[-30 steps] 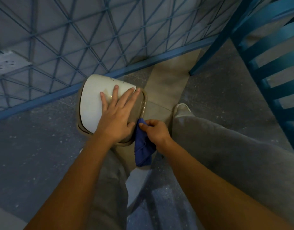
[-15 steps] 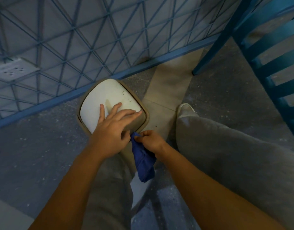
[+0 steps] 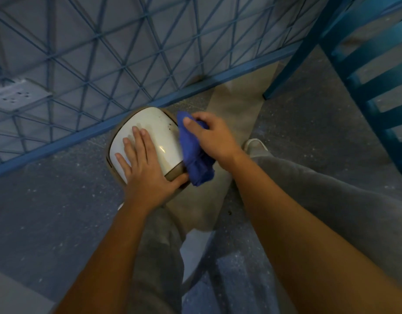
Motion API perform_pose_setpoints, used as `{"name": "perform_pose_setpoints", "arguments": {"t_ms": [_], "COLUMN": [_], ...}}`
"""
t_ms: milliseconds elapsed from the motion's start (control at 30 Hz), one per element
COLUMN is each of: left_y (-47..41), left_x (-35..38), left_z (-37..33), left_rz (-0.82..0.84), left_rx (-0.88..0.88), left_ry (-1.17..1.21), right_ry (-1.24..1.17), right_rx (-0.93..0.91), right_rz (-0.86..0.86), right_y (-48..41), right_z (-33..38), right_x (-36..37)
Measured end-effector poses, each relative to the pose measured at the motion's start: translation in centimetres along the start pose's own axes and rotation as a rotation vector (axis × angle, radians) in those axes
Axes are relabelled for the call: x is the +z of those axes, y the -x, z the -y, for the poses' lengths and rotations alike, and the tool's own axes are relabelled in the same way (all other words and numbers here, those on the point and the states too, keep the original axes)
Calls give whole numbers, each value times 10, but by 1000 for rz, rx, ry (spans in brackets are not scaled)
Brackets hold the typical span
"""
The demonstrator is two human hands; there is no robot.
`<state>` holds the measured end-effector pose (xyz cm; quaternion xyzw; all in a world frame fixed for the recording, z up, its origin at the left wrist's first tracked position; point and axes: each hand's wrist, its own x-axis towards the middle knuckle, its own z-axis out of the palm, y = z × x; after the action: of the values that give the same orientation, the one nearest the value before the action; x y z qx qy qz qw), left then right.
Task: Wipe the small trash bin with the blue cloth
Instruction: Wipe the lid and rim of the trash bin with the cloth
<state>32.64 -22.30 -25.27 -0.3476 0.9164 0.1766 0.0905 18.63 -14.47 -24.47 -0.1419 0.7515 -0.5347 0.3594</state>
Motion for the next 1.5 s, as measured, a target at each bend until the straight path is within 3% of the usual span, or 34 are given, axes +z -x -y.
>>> {"name": "perform_pose_setpoints", "arguments": {"t_ms": [67, 167, 367, 567, 800, 900, 1000, 1233, 1333, 1500], "left_y": [-1, -3, -3, -4, -5, -5, -6, -4, -5, -5], "left_x": [4, 5, 7, 7, 9, 9, 9, 6, 6, 6], "left_z": [1, -1, -1, -1, -3, -2, -1, -1, -1, -2], "left_rz": [3, 8, 10, 9, -12, -8, -8, 22, 31, 25], "left_rx": [-5, -9, -11, -13, -10, -1, 2, 8, 4, -3], "left_ry": [0, -9, -3, 3, 39, 39, 40, 25, 14, 11], "right_ry": [231, 486, 198, 253, 449, 481, 376, 170, 217, 276], "right_rx": [-122, -144, -75, 124, -342, -388, -319, 143, 150, -7], "right_rz": [118, 217, -3, 75, 70, 86, 36, 40, 65, 55], "right_y": [-3, -7, -20, -37, -16, -22, -34, -67, -67, -43], "right_z": [3, -1, -9, -10, 1, 6, 11, -7, -10, -6], "right_x": [14, 25, 29, 22, 29, 34, 39, 38, 36, 29]}}
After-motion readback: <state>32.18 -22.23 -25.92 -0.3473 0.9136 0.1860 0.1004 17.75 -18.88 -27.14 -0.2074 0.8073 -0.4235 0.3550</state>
